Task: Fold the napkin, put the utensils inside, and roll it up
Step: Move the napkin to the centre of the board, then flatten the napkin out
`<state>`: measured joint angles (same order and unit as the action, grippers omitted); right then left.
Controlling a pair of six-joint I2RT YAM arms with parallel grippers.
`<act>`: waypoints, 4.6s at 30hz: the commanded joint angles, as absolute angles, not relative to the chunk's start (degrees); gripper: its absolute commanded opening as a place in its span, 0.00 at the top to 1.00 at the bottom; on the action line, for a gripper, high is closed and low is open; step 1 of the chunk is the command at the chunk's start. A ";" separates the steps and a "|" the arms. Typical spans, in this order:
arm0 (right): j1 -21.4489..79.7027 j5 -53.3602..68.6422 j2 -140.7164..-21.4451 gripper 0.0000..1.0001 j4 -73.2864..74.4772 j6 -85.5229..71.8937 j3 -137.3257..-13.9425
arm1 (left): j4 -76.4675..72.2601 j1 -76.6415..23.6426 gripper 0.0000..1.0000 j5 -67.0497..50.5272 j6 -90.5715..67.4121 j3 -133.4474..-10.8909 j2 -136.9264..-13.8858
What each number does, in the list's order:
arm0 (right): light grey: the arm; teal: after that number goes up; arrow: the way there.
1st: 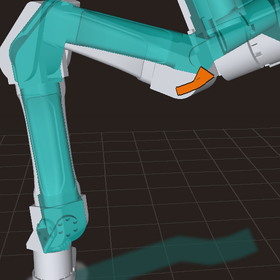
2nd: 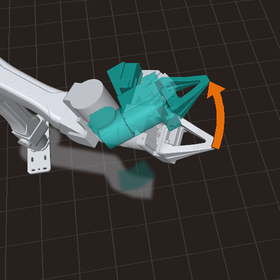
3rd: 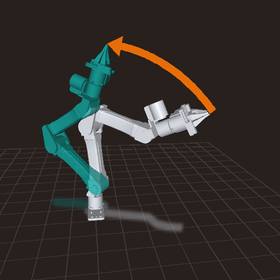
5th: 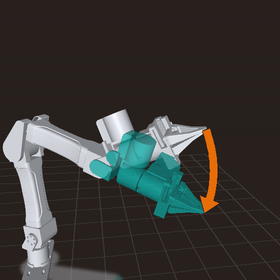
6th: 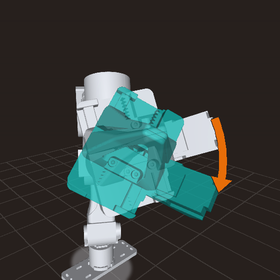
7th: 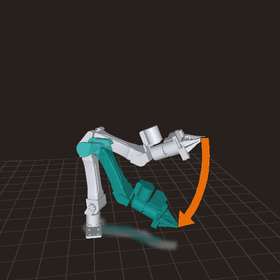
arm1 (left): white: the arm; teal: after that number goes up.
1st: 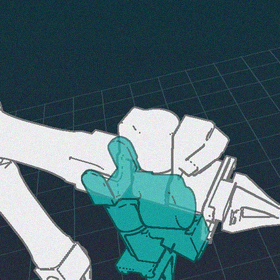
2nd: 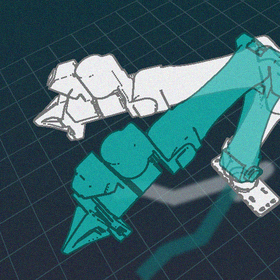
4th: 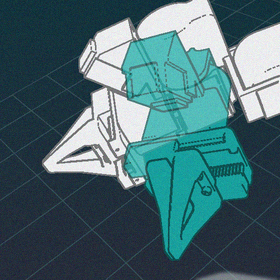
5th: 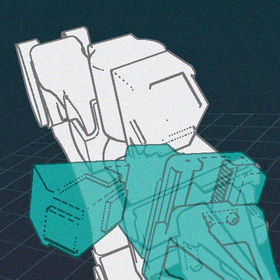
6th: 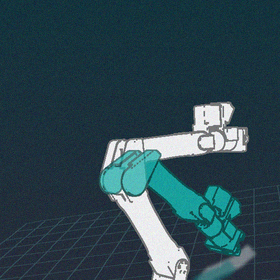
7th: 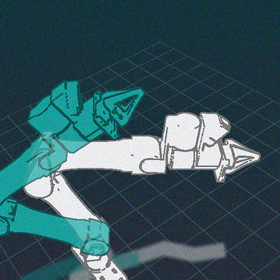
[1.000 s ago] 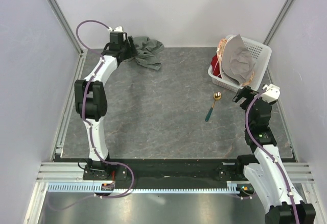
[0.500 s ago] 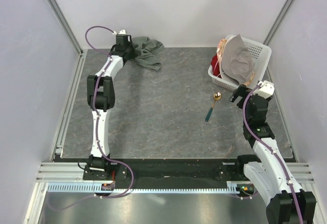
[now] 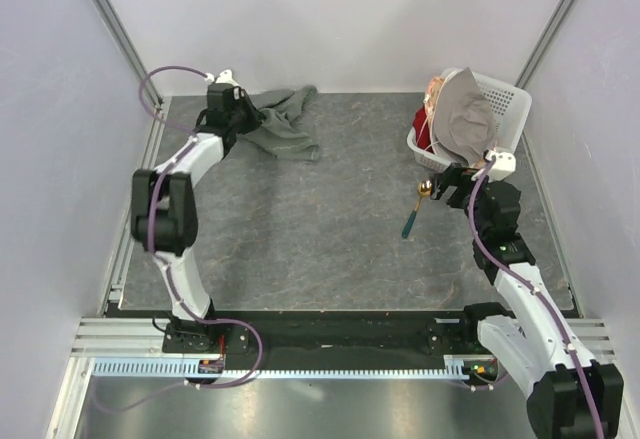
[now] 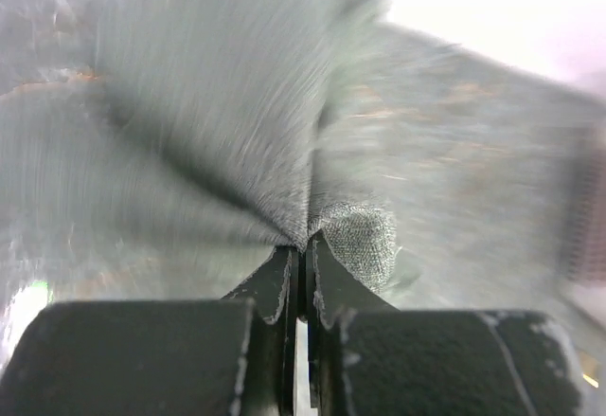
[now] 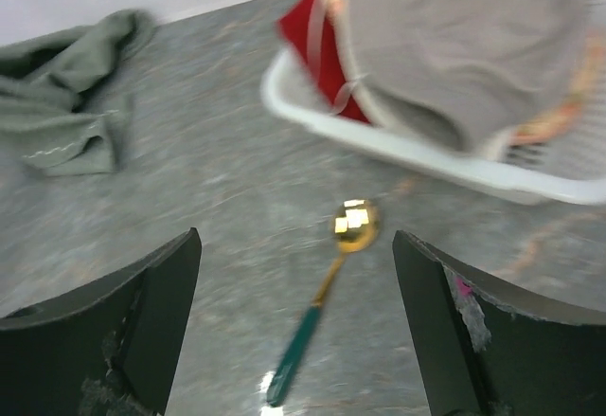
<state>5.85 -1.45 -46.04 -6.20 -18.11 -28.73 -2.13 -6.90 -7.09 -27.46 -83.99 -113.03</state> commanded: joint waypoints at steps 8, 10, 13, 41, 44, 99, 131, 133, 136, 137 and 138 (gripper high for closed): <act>22.58 3.61 -45.10 0.10 -6.07 -23.90 -33.84 | 11.31 -9.93 0.98 -14.76 -28.12 -72.07 -68.60; 23.11 2.55 -44.30 0.10 -5.02 -24.34 -33.84 | 13.44 -10.02 0.98 -17.66 -28.30 -72.07 -65.75; 23.64 0.88 -42.98 0.10 -2.82 -25.05 -34.10 | 17.04 -9.76 0.98 -19.34 -26.64 -72.60 -65.56; 31.11 1.14 -55.37 0.10 -7.65 -28.30 -28.04 | 12.58 -19.95 0.48 16.00 -24.17 -44.21 -78.74; 31.55 0.88 -55.81 0.10 -7.91 -28.39 -27.86 | 9.93 -19.95 0.50 15.38 -22.94 -45.00 -81.55; 36.03 1.41 -73.54 0.09 -6.94 -27.68 -38.84 | 31.02 -20.48 0.98 11.52 -19.34 -60.81 -74.53; 48.08 0.70 -101.69 0.09 -5.62 -31.99 -57.74 | 33.58 -9.84 0.74 -10.28 -12.74 -56.16 -81.56; 48.25 0.88 -102.04 0.09 -5.71 -31.99 -58.01 | 33.57 -9.84 0.75 -10.37 -12.66 -56.16 -81.91; 48.87 1.32 -102.74 0.09 -5.63 -31.90 -58.71 | 33.57 -9.84 0.89 -10.28 -12.57 -55.99 -82.09; 49.13 1.49 -103.01 0.09 -5.62 -31.90 -58.97 | 33.40 -9.84 0.96 -10.20 -12.66 -55.90 -81.92; 49.74 1.58 -103.18 0.10 -5.62 -31.90 -59.24 | 33.22 -9.84 0.98 -10.02 -12.83 -55.99 -81.22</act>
<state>48.23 1.26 -101.86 -5.26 -31.33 -56.49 34.15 -10.20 -9.37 -14.83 -56.07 -81.91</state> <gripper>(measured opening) 0.905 0.079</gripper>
